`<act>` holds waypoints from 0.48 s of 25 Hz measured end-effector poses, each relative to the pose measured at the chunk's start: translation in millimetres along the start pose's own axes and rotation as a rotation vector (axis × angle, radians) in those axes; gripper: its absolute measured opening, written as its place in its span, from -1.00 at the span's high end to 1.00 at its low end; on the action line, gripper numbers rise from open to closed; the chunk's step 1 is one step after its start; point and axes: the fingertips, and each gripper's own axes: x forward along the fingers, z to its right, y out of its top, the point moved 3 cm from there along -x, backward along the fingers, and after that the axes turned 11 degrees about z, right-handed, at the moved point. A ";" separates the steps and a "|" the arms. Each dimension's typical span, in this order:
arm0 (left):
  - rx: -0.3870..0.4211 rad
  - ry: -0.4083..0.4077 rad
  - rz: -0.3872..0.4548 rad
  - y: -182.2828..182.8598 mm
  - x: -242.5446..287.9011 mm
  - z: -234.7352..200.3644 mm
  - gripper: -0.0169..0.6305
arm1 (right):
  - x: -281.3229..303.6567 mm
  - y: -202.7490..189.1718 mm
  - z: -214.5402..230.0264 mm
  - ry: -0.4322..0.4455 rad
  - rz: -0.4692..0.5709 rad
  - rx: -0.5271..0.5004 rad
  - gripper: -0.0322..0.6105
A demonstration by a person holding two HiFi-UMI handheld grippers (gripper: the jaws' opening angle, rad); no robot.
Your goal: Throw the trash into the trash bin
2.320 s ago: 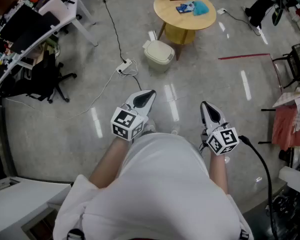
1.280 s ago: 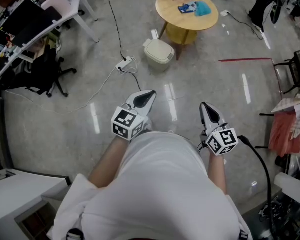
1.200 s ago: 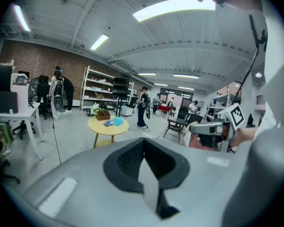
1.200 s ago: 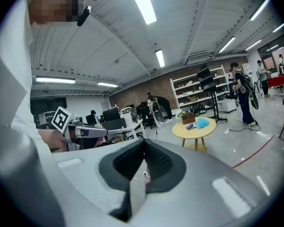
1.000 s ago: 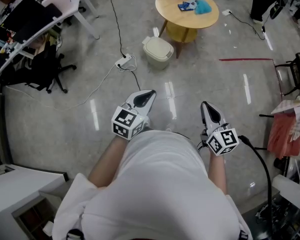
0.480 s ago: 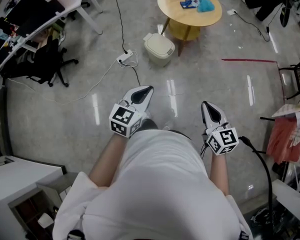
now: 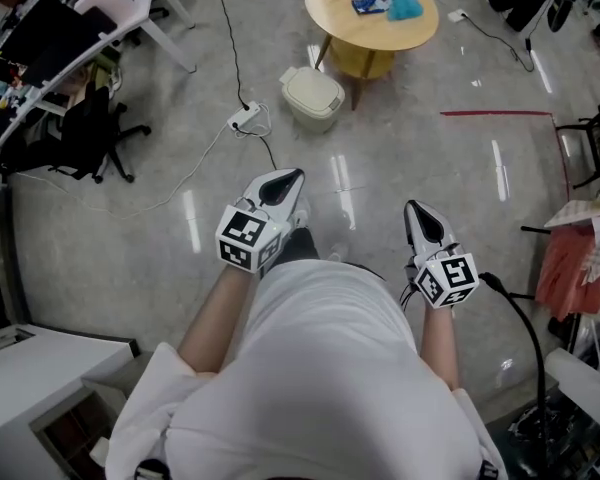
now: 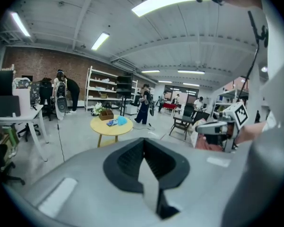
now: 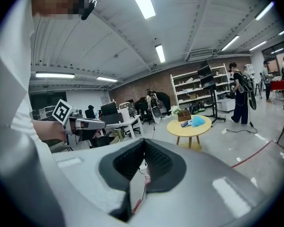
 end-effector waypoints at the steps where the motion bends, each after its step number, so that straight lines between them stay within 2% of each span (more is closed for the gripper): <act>1: 0.000 -0.006 -0.004 0.0 3.5 -4.4 0.94 | 4.9 1.0 1.4 -0.006 0.003 0.001 0.89; 12: 0.012 -0.084 -0.033 9.9 41.1 -54.5 0.94 | 67.7 15.1 2.5 -0.039 0.029 0.002 0.89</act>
